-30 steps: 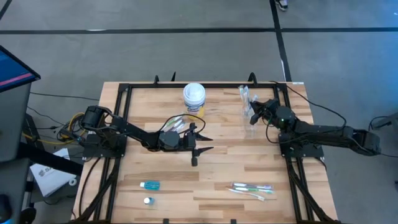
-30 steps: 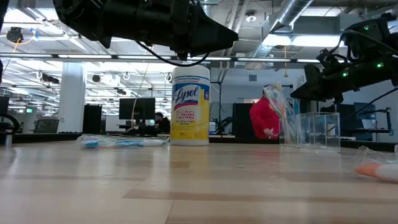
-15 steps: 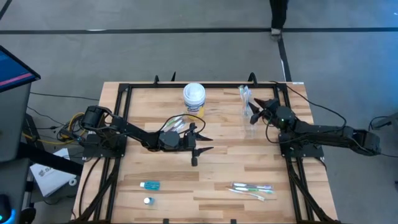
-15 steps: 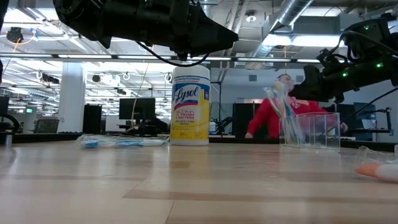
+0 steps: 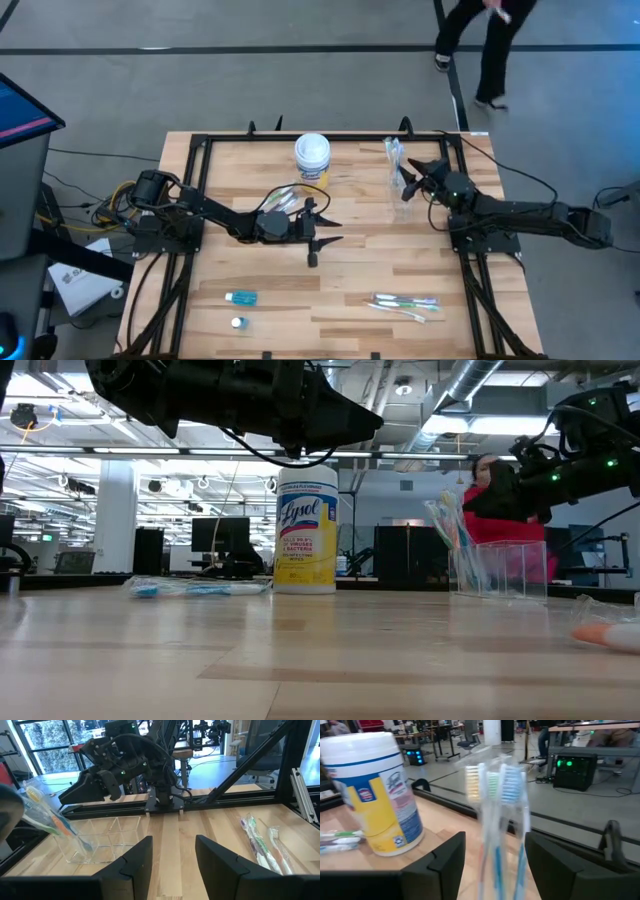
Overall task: Pick & Place toothbrushing station
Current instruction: Put the bottom purple toothbrush into the transparent organizer
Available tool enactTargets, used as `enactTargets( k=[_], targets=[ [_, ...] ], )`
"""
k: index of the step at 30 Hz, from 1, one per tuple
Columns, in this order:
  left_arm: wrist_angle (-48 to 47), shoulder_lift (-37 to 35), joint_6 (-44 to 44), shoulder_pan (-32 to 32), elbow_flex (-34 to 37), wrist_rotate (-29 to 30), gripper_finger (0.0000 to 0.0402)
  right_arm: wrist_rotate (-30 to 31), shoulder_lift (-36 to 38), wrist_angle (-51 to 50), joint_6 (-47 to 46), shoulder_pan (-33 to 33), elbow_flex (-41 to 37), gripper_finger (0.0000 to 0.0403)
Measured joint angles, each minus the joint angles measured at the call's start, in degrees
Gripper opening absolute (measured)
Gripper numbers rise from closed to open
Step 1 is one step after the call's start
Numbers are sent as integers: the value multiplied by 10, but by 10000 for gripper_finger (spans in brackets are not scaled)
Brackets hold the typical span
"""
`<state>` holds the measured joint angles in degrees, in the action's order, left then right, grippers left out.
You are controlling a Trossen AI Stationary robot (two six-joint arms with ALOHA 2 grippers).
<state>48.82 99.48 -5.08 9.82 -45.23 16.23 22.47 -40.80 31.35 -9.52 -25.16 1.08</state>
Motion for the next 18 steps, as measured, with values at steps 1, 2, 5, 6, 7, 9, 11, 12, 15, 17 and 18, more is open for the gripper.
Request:
enactTargets(
  k=[1,2,5,6,7,9,11,12,15,17,18],
  targets=[
    [0,0,0,0,0,0,142,0,0,0,0,5,0,193],
    [0,0,0,0,0,0,142,0,0,0,0,10,0,191],
    [0,0,0,0,0,0,142,-1,0,0,0,30,0,187],
    [-1,0,0,0,0,0,142,-1,0,0,0,38,0,186],
    [-2,0,0,0,0,0,142,-1,0,0,0,46,0,185],
    [-2,0,0,0,0,0,142,-1,0,0,1,60,0,185],
    [-2,0,0,0,0,0,142,-1,0,0,3,75,0,185],
    [-2,0,0,0,0,0,142,-1,0,1,3,83,0,185],
    [-2,0,0,0,0,0,142,-1,0,6,3,105,0,183],
    [-2,0,0,0,0,0,142,-1,0,5,5,119,0,182],
    [-2,0,0,0,0,0,142,-1,0,5,5,127,0,181]
  ],
)
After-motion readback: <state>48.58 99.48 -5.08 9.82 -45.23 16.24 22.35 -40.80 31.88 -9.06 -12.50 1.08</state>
